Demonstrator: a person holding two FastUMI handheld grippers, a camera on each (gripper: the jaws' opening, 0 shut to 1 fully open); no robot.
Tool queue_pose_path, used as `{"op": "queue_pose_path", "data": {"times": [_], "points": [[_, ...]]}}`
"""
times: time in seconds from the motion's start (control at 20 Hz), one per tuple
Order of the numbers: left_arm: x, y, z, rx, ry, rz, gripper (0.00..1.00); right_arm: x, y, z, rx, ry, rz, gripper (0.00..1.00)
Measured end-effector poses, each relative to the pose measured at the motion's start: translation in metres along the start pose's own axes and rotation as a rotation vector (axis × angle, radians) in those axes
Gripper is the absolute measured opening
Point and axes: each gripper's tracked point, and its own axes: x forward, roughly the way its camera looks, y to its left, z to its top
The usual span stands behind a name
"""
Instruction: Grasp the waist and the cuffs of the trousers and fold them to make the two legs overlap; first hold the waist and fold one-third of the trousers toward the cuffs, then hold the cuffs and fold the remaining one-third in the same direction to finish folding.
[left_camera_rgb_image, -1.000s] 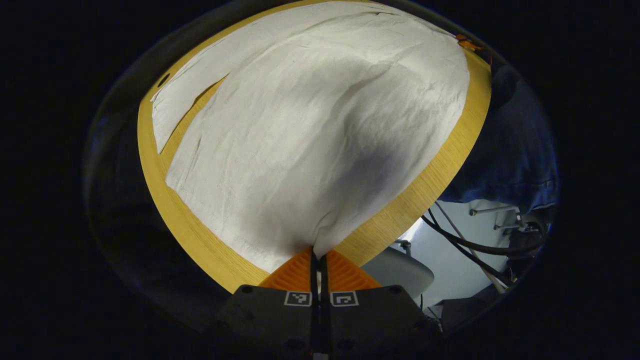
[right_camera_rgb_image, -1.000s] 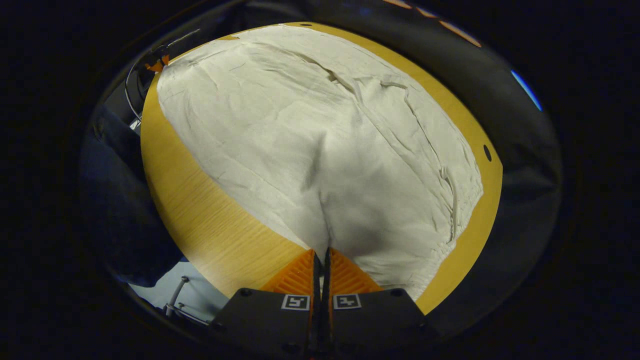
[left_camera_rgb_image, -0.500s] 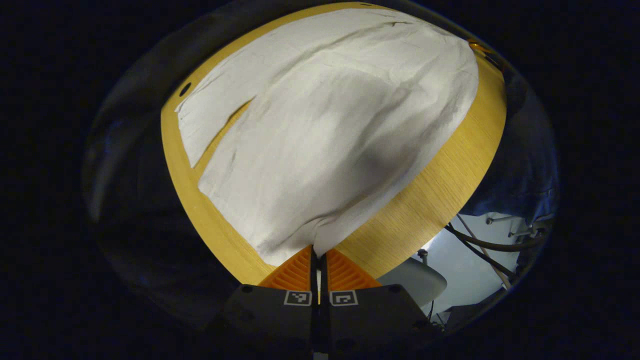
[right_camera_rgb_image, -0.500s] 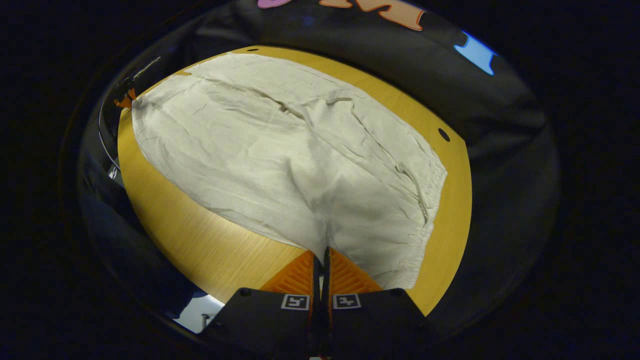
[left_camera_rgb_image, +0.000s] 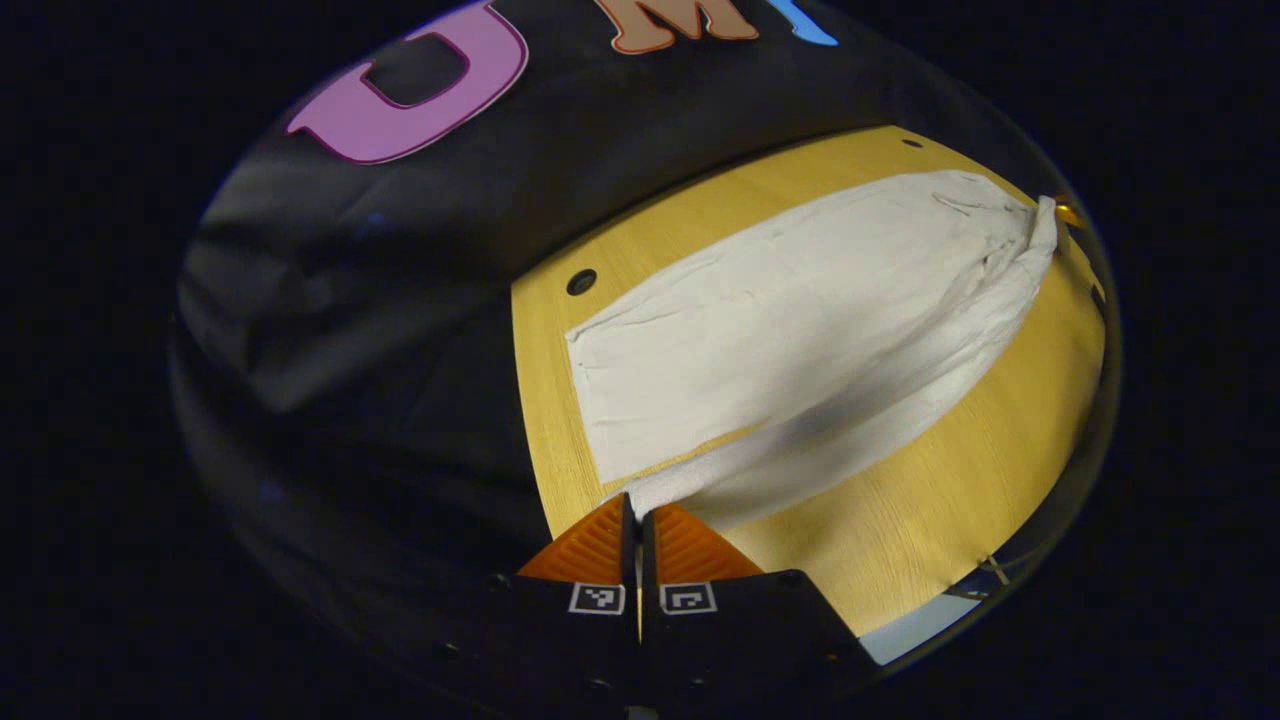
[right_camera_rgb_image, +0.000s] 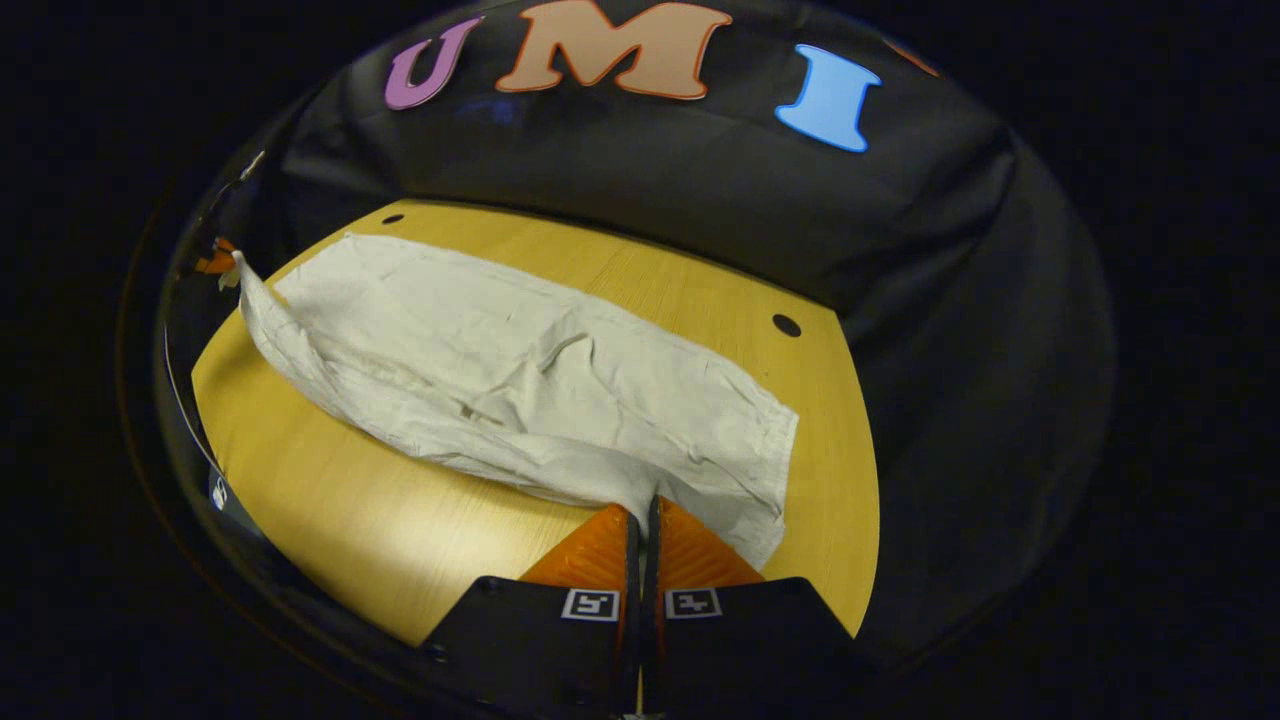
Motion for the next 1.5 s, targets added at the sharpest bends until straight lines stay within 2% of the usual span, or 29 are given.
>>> {"op": "queue_pose_path", "data": {"times": [0.2,0.35,0.6,0.75,0.9,1.1,1.15,1.2,1.3,1.4,1.5], "points": [[0.025,0.036,0.054,-0.128,-0.126,0.149,0.00,0.024,-0.013,0.064,0.065,-0.116,-0.038,0.02],[0.024,0.052,0.079,-0.227,-0.205,0.233,0.00,0.053,-0.016,0.094,0.112,-0.149,-0.061,0.02],[0.080,0.070,0.113,-0.364,-0.219,0.287,0.00,0.121,-0.012,0.118,0.190,-0.137,-0.039,0.02],[0.115,0.066,0.118,-0.434,-0.216,0.275,0.00,0.162,-0.008,0.115,0.258,-0.104,-0.010,0.02],[0.155,0.059,0.115,-0.442,-0.183,0.273,0.00,0.197,-0.002,0.104,0.272,-0.065,0.001,0.03],[0.190,0.039,0.117,-0.531,-0.200,0.232,0.00,0.210,0.008,0.096,0.288,-0.041,0.052,0.09],[0.193,0.031,0.117,-0.561,-0.210,0.174,0.00,0.209,0.014,0.100,0.311,-0.048,0.086,0.31],[0.193,0.016,0.119,-0.591,-0.213,0.119,0.09,0.211,0.020,0.104,0.342,-0.060,0.118,0.39],[0.185,-0.001,0.132,-0.610,-0.237,0.060,0.53,0.200,0.004,0.111,0.377,-0.094,0.085,0.98],[0.176,0.004,0.151,-0.599,-0.292,0.078,0.98,0.181,-0.025,0.120,0.398,-0.142,0.032,0.97],[0.162,0.006,0.160,-0.615,-0.351,0.061,0.97,0.155,-0.058,0.123,0.432,-0.184,-0.020,0.97]]}}
